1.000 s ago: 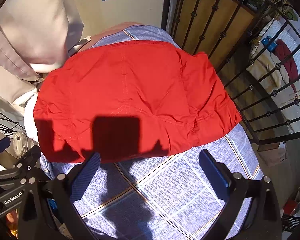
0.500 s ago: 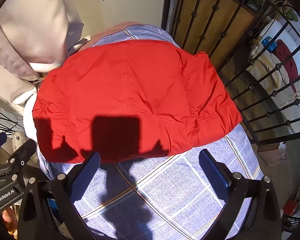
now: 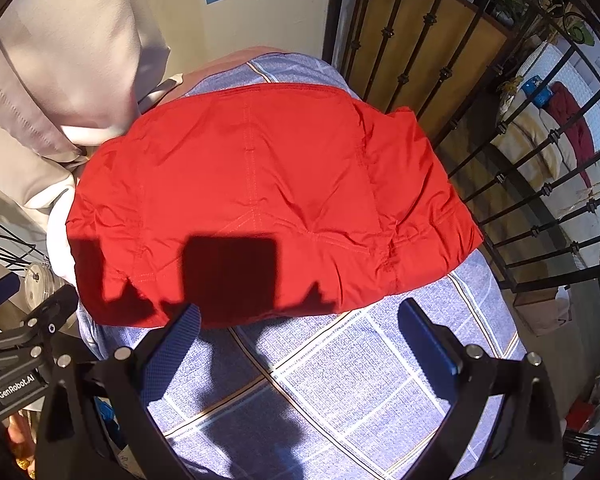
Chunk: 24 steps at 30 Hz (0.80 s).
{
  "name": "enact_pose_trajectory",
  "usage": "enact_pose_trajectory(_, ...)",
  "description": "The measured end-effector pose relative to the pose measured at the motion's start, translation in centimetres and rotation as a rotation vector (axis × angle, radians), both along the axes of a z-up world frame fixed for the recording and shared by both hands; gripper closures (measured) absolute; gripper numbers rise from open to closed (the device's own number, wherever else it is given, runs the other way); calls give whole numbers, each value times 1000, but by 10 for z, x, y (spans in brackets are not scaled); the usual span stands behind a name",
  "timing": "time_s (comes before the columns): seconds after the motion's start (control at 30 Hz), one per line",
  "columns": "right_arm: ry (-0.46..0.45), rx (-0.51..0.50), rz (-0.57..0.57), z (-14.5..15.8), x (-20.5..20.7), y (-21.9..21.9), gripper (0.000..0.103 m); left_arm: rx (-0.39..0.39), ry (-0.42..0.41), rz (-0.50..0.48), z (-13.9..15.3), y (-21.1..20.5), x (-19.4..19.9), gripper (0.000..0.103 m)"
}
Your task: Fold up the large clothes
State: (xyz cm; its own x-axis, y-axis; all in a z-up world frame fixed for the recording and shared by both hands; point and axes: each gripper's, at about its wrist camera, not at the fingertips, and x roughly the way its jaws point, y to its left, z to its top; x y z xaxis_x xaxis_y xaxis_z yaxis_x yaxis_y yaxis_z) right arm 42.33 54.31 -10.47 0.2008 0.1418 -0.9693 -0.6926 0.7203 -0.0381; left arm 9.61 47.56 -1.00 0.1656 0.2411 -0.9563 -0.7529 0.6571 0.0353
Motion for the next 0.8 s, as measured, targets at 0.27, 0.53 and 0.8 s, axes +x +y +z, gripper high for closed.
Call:
enact_pose_trajectory(0.27, -3, -1, 3, 1, -1, 2, 5, -1, 2, 0, -1, 0, -2, 4)
enact_pose_trajectory(0.53, -2, 9, -1, 2, -2, 1, 5, 1, 4, -6, 0, 0, -2, 4)
enact_pose_trajectory(0.8, -4, 6, 1, 3, -2, 0, 5, -4, 2, -15, -1, -1, 0, 4)
